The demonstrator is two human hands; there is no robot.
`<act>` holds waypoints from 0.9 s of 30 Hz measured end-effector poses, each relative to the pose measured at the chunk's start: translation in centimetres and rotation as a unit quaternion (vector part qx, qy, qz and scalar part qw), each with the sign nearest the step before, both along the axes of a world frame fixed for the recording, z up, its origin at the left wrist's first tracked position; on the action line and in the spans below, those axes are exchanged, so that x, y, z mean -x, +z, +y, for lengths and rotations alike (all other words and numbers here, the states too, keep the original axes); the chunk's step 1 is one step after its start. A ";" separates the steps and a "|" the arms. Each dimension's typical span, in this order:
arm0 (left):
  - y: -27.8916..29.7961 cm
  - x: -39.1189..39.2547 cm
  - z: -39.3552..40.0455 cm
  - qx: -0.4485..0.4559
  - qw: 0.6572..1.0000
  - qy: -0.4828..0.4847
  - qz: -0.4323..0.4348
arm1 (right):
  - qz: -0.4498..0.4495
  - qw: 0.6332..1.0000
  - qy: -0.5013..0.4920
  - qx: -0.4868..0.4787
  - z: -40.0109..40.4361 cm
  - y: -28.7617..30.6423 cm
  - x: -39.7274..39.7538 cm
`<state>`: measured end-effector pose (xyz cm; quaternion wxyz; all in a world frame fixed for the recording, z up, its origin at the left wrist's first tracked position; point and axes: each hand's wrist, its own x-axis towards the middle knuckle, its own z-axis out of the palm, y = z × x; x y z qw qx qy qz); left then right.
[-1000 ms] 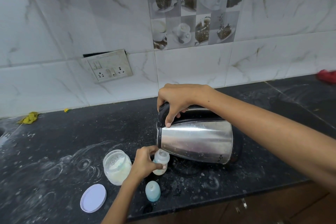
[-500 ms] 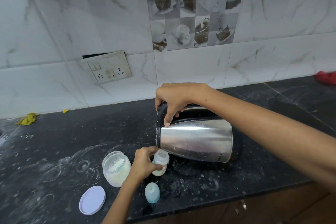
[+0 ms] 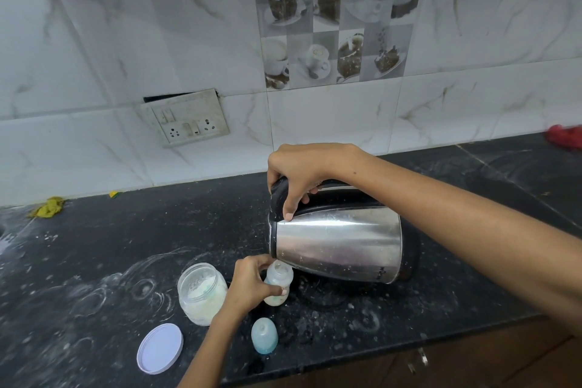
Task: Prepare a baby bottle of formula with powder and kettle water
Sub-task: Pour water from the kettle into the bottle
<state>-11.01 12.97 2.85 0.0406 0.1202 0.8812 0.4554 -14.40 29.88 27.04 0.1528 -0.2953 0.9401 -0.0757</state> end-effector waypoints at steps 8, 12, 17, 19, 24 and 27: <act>-0.1 0.0 0.0 -0.005 1.000 0.003 -0.008 | -0.001 1.000 0.001 0.002 -0.1 0.3 0.1; 0.1 -0.2 0.1 -0.012 1.000 0.010 -0.003 | 0.001 1.000 0.001 0.011 0.1 0.2 0.2; -0.3 -0.1 -0.2 -0.037 0.999 0.020 -0.004 | 0.002 1.000 0.005 0.028 0.6 -0.5 0.2; -0.5 -0.1 -0.4 -0.052 0.998 0.027 -0.005 | 0.007 0.999 0.007 0.041 1.1 -0.7 0.1; -0.5 -0.5 -0.6 -0.111 0.992 0.051 -0.010 | 0.010 0.991 -0.011 0.133 4.1 -1.9 -0.8; -0.6 -1.0 -0.9 -0.152 0.985 0.076 -0.007 | 0.040 0.973 -0.050 0.221 7.3 -3.7 -2.3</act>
